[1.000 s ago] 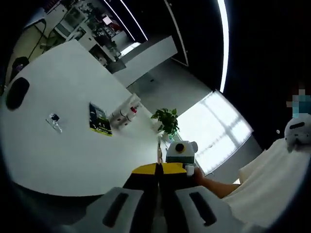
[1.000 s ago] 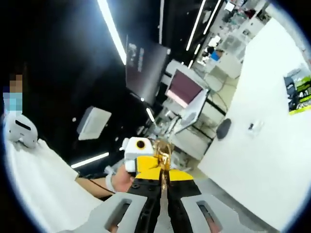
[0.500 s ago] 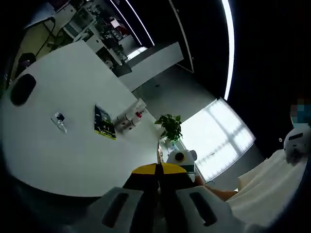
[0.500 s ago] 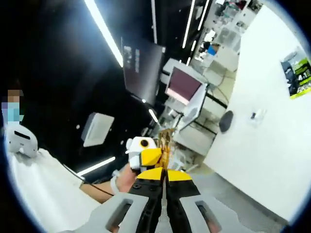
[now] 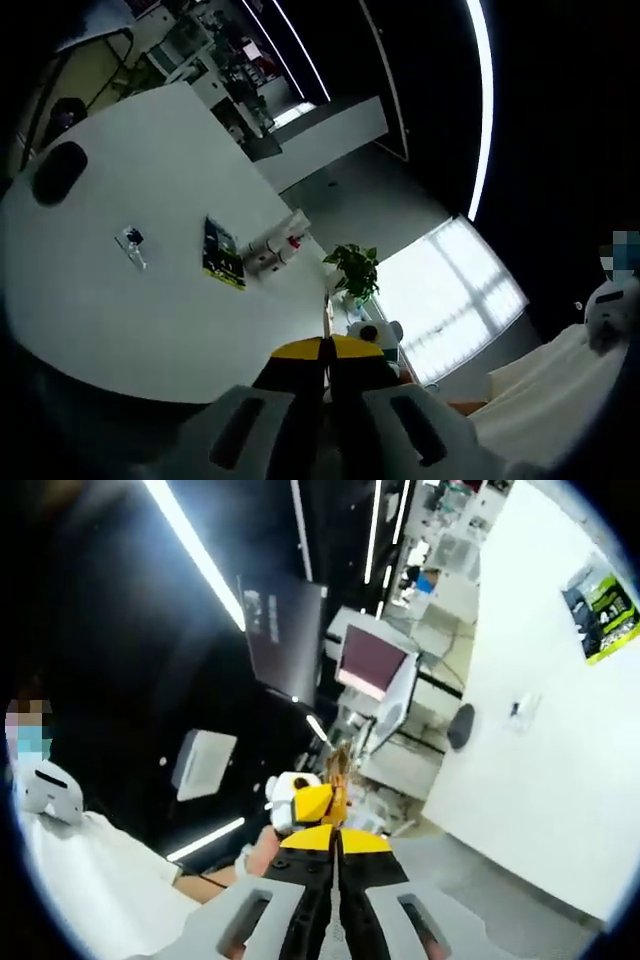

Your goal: Arrange the skincare products in the storage area until every visible bottle or jar stands upright without overlapping.

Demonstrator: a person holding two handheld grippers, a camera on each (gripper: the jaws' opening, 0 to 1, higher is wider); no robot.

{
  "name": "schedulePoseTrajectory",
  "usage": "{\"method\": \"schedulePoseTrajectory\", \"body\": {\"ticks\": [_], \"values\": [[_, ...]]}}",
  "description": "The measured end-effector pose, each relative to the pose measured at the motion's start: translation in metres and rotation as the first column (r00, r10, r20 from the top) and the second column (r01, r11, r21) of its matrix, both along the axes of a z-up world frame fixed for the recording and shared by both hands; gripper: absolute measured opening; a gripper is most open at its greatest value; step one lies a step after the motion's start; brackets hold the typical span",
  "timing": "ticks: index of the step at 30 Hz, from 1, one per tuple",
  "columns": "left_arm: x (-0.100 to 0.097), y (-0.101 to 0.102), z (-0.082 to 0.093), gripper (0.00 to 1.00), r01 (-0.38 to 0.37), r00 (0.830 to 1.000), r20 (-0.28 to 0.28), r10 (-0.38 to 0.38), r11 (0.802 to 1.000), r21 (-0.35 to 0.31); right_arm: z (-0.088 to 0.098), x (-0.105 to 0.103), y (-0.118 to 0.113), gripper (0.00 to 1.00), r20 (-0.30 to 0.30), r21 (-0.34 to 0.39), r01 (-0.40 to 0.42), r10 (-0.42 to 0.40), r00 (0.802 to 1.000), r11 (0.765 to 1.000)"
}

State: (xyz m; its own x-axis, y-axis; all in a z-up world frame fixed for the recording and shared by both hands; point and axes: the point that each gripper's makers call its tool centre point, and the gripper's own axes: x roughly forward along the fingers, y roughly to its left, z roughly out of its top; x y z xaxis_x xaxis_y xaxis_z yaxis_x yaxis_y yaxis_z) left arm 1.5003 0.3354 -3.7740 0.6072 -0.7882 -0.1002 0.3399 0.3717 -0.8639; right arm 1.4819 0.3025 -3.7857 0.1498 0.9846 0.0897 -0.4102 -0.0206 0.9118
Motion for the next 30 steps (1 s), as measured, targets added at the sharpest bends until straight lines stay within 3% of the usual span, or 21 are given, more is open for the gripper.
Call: {"method": "schedulePoseTrajectory", "body": {"ticks": [8, 13, 25, 28, 30], "values": [[-0.003, -0.007, -0.001, 0.0, 0.029, 1.0, 0.008, -0.029, 0.999, 0.025, 0.002, 0.013, -0.011, 0.0, -0.046, 0.053, 0.06, -0.058, 0.997, 0.997], [-0.001, -0.004, -0.002, 0.0, 0.018, 1.0, -0.01, -0.018, 1.0, 0.006, 0.001, 0.019, -0.016, 0.0, -0.076, 0.063, 0.08, -0.075, 0.994, 0.995], [-0.001, -0.008, -0.006, 0.0, 0.025, 0.999, -0.037, -0.024, 0.999, 0.032, 0.002, 0.017, -0.014, 0.0, -0.057, 0.064, 0.037, -0.034, 0.998, 0.997], [0.001, -0.005, -0.005, 0.01, -0.005, 1.0, -0.027, 0.006, 0.998, 0.056, 0.005, 0.027, -0.021, 0.0, -0.054, 0.08, 0.073, -0.069, 0.996, 0.994], [0.004, -0.005, -0.002, 0.07, -0.033, 0.999, 0.001, 0.033, 0.996, 0.08, 0.008, 0.037, -0.027, 0.0, -0.06, 0.097, 0.113, -0.108, 0.992, 0.989]]}}
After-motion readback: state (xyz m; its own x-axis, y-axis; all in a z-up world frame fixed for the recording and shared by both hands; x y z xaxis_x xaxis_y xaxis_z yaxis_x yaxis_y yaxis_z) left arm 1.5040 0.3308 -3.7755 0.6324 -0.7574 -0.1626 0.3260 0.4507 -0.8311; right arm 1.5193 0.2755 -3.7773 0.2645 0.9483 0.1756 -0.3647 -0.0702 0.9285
